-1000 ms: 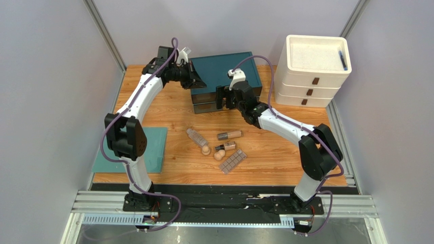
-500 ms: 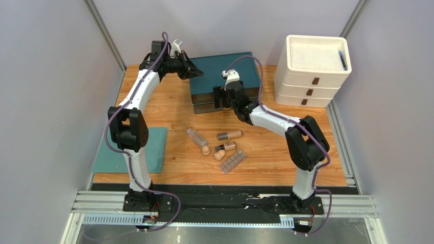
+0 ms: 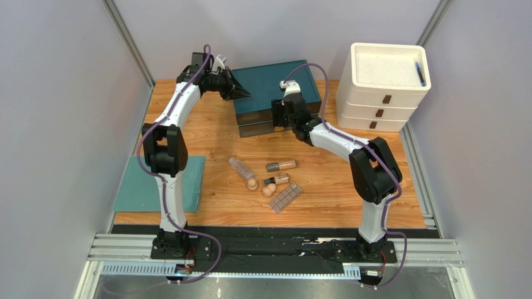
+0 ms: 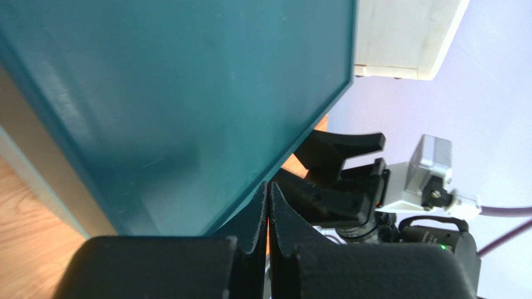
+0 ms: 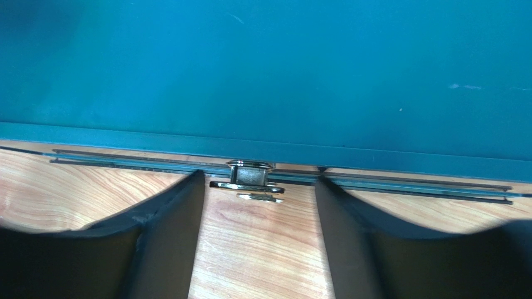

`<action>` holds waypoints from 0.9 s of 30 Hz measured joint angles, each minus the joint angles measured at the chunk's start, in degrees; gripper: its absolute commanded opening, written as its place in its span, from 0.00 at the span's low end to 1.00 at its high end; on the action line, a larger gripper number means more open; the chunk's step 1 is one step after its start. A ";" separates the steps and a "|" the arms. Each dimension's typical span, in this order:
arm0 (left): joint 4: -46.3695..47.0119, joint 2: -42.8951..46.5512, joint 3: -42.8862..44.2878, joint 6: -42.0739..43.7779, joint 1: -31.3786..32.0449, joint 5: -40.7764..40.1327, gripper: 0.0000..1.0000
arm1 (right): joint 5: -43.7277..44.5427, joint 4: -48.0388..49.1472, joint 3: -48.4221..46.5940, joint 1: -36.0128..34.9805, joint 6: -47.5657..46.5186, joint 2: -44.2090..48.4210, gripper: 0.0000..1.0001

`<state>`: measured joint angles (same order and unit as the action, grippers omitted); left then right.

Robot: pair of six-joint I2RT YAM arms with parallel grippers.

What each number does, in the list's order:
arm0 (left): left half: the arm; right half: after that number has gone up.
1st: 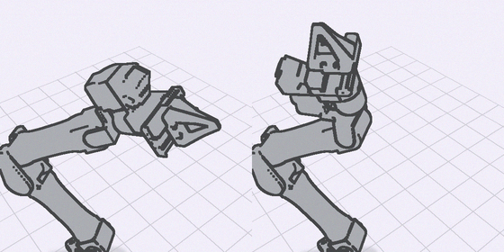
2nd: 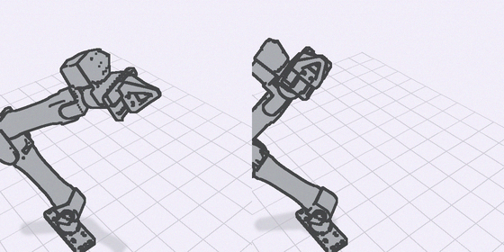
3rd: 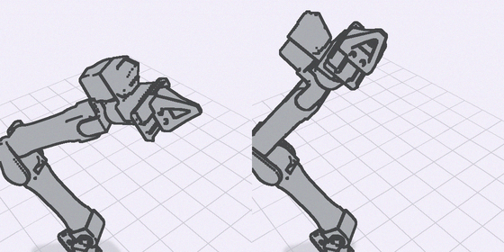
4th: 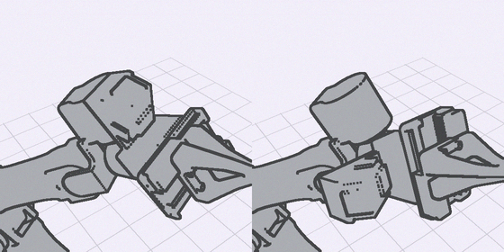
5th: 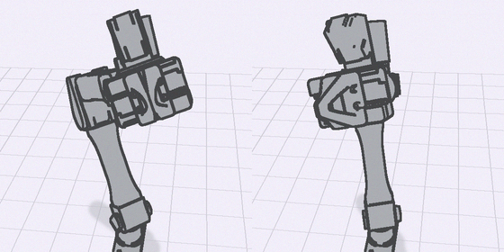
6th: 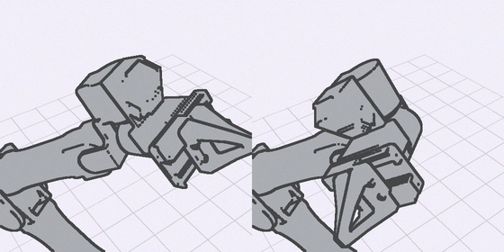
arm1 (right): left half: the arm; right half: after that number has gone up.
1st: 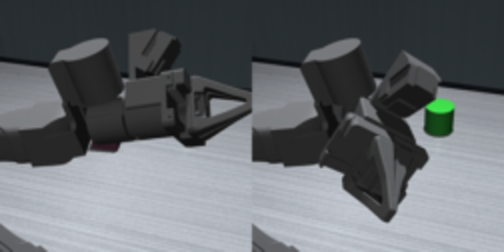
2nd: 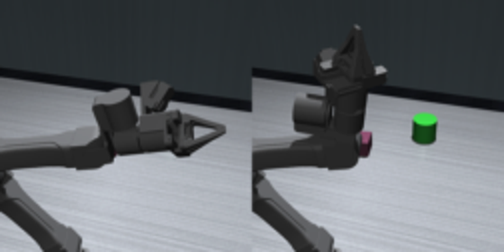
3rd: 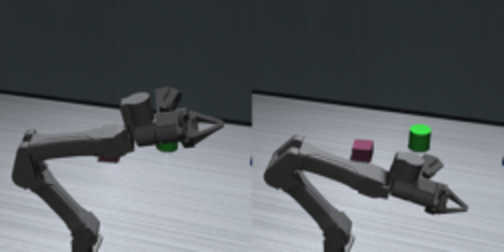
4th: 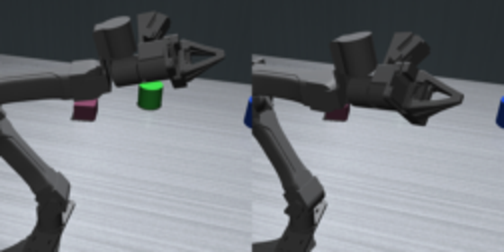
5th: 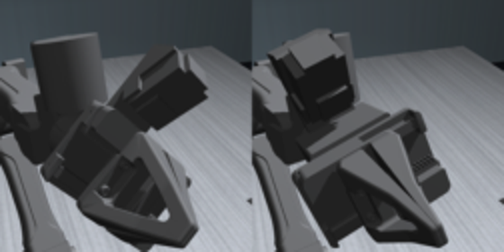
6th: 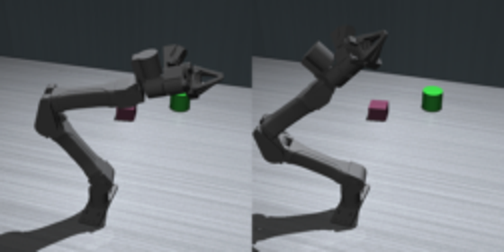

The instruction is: Organize the makeup

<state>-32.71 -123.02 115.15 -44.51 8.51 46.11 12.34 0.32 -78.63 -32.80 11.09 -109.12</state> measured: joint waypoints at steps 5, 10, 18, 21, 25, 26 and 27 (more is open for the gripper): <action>-4.87 -3.08 4.04 1.31 0.00 -1.60 0.00 | -1.01 0.02 -0.83 0.11 -0.87 -0.63 0.23; -8.81 -4.35 4.13 2.47 0.00 -2.49 0.00 | -1.97 -0.09 -1.33 0.22 -1.92 -1.01 0.02; -10.86 -4.61 4.39 3.30 0.00 -2.93 0.00 | -3.41 -0.44 -1.33 0.28 -1.95 -0.90 0.00; -10.97 -4.61 4.39 3.41 0.00 -2.95 0.00 | -4.13 0.04 -0.44 0.39 -1.95 -0.31 0.00; -11.21 -4.61 4.48 3.41 0.00 -3.15 0.00 | -5.22 -1.25 2.43 0.37 -1.84 2.58 0.00; -11.21 -4.61 4.48 3.43 0.00 -3.17 0.00 | -5.35 -1.92 3.06 0.35 -1.68 3.45 0.00; -11.23 -4.61 4.48 3.41 0.00 -3.19 0.00 | -5.51 -2.78 3.85 0.31 -1.46 4.44 0.00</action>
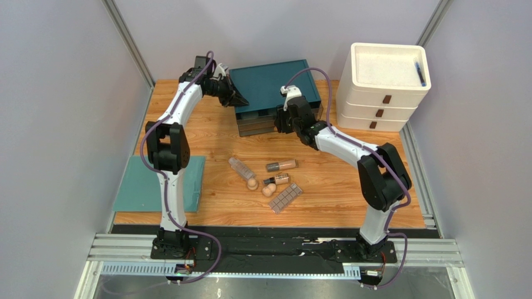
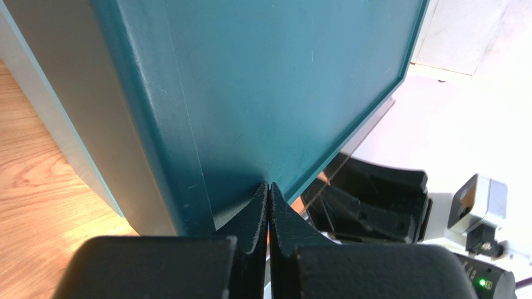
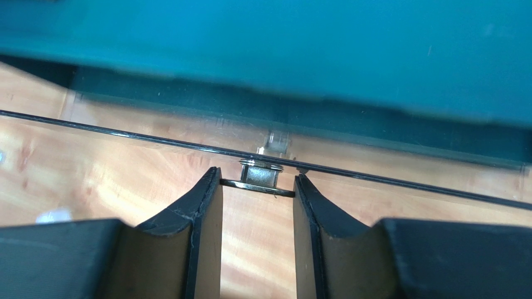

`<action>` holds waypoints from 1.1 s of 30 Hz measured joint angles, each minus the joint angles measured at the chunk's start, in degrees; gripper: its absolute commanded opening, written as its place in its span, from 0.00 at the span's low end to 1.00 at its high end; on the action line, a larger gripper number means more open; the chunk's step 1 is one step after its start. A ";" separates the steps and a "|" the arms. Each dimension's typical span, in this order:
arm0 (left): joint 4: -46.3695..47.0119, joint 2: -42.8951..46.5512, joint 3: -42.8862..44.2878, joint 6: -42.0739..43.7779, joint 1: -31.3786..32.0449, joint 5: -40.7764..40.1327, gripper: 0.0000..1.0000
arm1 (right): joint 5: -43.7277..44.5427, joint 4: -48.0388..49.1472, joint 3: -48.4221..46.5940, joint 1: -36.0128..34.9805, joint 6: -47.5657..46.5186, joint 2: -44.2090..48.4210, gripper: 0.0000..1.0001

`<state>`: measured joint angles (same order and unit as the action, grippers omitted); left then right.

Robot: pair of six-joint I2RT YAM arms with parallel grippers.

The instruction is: Organize the makeup

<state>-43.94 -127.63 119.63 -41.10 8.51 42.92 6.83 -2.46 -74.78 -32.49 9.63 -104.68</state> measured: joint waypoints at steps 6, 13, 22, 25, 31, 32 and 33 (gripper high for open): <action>-0.04 0.00 0.00 -0.11 0.04 -0.17 0.00 | -1.79 -3.98 3.34 -0.26 1.73 4.57 0.00; 0.52 0.37 -0.87 -0.57 0.02 -0.15 0.00 | -3.50 -8.11 6.14 -0.39 2.71 8.81 0.00; 1.20 1.86 -3.08 -0.81 0.02 -0.37 0.00 | -5.99 -10.47 11.04 -0.48 3.26 13.81 0.34; 1.20 1.86 -3.10 -0.81 0.02 -0.35 0.00 | -6.93 -11.56 10.88 -0.42 2.95 13.81 0.46; 1.20 1.95 -3.13 -0.74 0.02 -0.35 0.00 | -9.38 -15.26 10.58 -0.33 3.45 14.60 0.86; 1.16 1.97 -3.13 -0.70 0.02 -0.37 0.00 | -9.49 -15.85 10.58 -0.33 3.50 15.26 0.86; 1.16 1.97 -3.13 -0.59 0.02 -0.37 0.00 | -9.49 -16.46 10.60 -0.33 3.67 16.00 0.86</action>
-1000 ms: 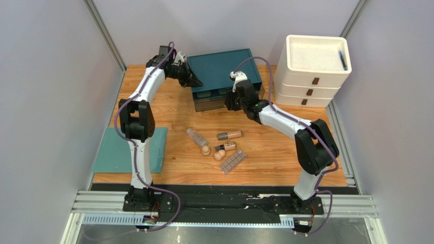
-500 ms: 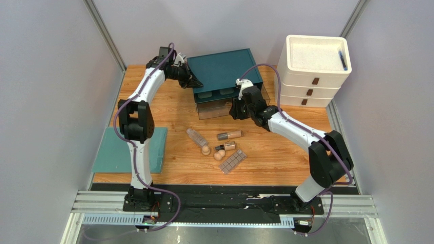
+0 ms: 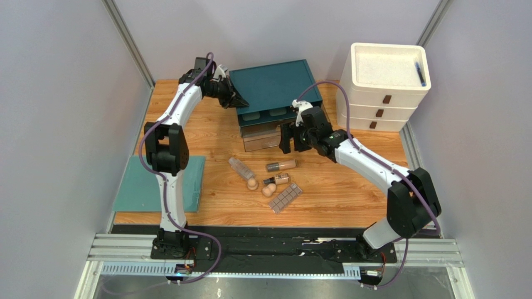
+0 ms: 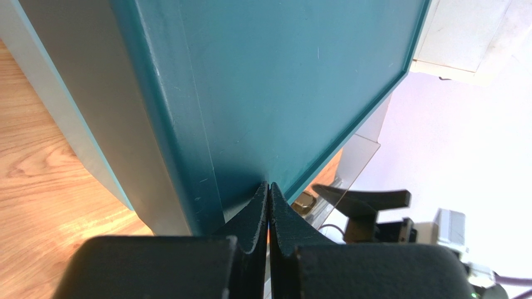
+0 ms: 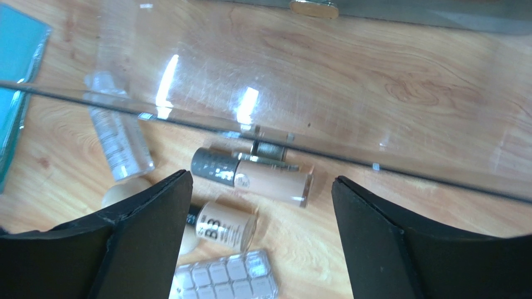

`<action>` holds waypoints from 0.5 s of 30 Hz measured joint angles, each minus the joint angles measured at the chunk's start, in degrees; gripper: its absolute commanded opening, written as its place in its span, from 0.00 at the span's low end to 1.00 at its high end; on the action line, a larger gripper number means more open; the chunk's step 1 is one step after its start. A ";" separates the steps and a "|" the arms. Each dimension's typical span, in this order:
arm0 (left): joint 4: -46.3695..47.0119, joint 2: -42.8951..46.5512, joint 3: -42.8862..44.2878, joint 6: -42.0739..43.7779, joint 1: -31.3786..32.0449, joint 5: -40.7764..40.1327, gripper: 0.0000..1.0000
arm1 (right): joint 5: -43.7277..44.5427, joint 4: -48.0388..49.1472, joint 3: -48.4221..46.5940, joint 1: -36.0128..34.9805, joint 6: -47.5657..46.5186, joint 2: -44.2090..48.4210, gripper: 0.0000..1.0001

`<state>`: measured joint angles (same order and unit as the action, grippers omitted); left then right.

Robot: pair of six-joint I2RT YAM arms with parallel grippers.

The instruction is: Organize the makeup

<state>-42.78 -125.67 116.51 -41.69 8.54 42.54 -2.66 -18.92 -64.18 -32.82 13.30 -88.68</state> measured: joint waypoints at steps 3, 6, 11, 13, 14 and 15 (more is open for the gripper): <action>-0.07 0.02 0.00 0.26 0.00 0.02 0.00 | -0.48 -2.80 0.00 0.00 0.37 3.45 0.86; -0.39 0.22 0.00 1.03 0.00 -0.09 0.00 | -0.98 -4.85 0.44 0.00 0.50 6.47 0.86; -2.14 0.35 0.48 2.89 0.00 -0.26 0.00 | -2.58 -7.32 4.46 -0.04 0.50 11.65 0.85; -2.97 0.42 0.74 3.65 0.00 -0.42 0.00 | -3.13 -8.31 6.69 -0.35 -0.35 12.90 0.85; -3.26 0.44 0.79 4.00 0.00 -0.46 0.00 | -3.28 -8.44 7.50 -0.57 -0.90 13.09 0.84; -3.54 0.52 0.81 4.39 0.00 -0.46 0.00 | -3.34 -8.68 8.68 -1.29 -2.03 13.18 0.84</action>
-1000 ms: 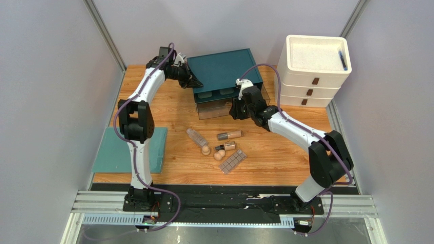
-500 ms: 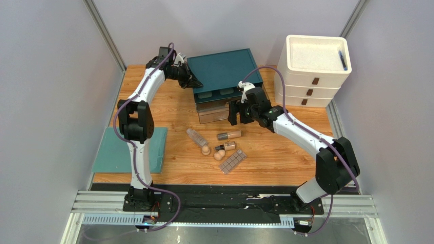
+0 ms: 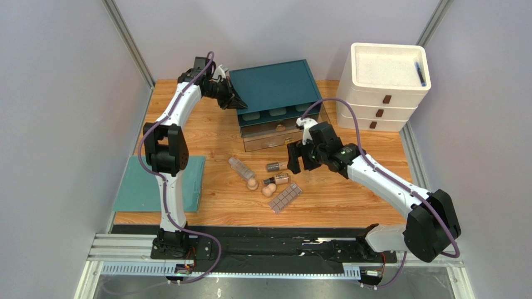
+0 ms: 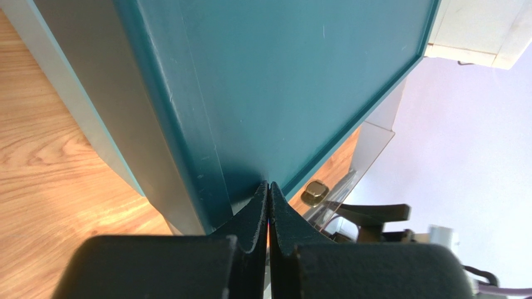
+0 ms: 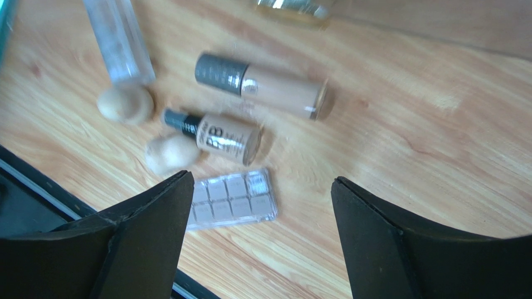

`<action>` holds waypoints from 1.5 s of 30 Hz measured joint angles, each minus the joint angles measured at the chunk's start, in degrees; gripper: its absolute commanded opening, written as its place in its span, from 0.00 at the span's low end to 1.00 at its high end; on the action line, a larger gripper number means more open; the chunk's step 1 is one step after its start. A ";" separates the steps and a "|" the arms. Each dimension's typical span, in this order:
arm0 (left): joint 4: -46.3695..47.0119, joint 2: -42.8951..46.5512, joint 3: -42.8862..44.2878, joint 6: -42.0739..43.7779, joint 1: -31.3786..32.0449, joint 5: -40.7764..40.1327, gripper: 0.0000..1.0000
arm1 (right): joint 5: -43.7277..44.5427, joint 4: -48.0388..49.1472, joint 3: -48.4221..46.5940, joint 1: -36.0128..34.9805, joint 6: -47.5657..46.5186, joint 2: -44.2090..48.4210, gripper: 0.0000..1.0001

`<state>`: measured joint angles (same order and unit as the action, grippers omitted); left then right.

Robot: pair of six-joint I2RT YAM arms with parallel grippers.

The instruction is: Organize the makeup

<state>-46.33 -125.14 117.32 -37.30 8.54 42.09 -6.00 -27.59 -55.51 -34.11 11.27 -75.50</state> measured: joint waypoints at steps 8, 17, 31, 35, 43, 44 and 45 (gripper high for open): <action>-1.44 0.68 -0.46 1.77 0.00 -0.09 0.00 | -0.24 1.42 6.32 -5.51 -8.37 -0.04 0.83; -1.62 1.73 -2.19 2.73 0.00 0.09 0.00 | 0.33 8.98 7.63 -10.03 -16.26 -6.29 0.81; -1.36 2.36 -3.26 3.50 -0.07 0.48 0.00 | 1.73 11.82 4.90 -11.50 -22.29 -14.43 0.79; -1.44 2.45 -3.28 3.65 -0.13 0.48 0.00 | 2.51 12.37 3.67 -11.50 -23.52 -14.43 0.78; -1.40 2.45 -3.39 3.76 -0.17 0.50 0.00 | 0.44 12.48 0.11 -11.50 -24.59 -17.84 0.63; -1.38 2.45 -3.39 3.78 -0.17 0.50 0.00 | -0.22 12.31 -0.22 -11.47 -24.59 -18.36 0.61; -1.36 2.45 -3.41 3.76 -0.17 0.50 0.00 | -1.03 12.11 -0.59 -11.50 -24.59 -19.04 0.60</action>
<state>-47.68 -122.69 113.91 -33.54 8.36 42.59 -7.03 -15.49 -56.10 -45.60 -13.32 -94.54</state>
